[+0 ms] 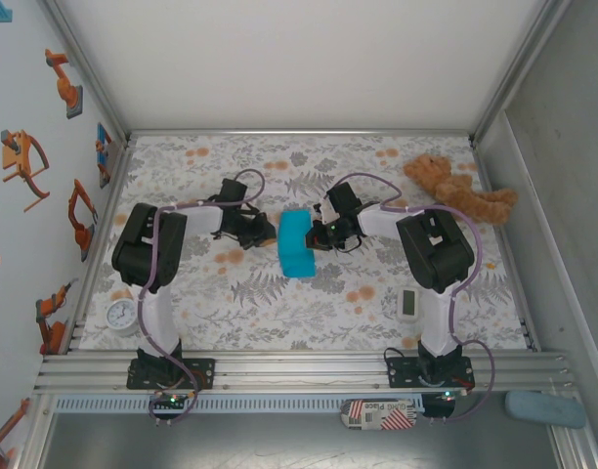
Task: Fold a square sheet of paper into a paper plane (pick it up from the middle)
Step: First fold the square sheet of paper in half at the center of the table.
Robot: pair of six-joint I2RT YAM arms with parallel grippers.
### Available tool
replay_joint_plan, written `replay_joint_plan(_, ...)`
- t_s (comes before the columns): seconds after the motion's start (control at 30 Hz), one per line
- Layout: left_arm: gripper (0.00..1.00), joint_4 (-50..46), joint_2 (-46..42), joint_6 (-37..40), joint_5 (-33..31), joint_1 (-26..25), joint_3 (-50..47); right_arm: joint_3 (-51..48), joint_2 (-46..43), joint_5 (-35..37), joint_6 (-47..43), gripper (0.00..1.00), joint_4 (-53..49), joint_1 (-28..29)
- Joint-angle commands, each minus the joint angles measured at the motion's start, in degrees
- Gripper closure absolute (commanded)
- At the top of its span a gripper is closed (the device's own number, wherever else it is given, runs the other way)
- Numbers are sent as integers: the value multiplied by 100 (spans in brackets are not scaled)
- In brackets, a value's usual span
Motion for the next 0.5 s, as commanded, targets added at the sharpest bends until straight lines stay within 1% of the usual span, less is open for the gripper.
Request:
replay_joint_plan(0.0,90,-360,-467,403,-639,217,-106,-505,612,1405,-192,100,-1216,-196)
replay_joint_plan(0.07,90,-316,-782,508,-676,208,-69,-504,612,1396,-188,100,-1211,-196)
replay_joint_plan(0.13,89,-102,-983,458,-452,154,-54,-494,618,1392,-192,100,-1209,-197)
replay_joint_plan(0.2,89,196,-996,303,-215,13,-72,-492,632,1396,-196,100,-1209,-196)
replay_joint_plan(0.27,90,421,-839,166,-102,-199,-45,-502,644,1420,-218,100,-1188,-205)
replay_joint_plan(0.33,90,474,-570,77,-173,-451,50,-500,669,1423,-243,100,-1161,-205)
replay_joint_plan(0.47,90,771,-113,-190,-61,-673,175,-510,708,1458,-277,100,-1162,-214)
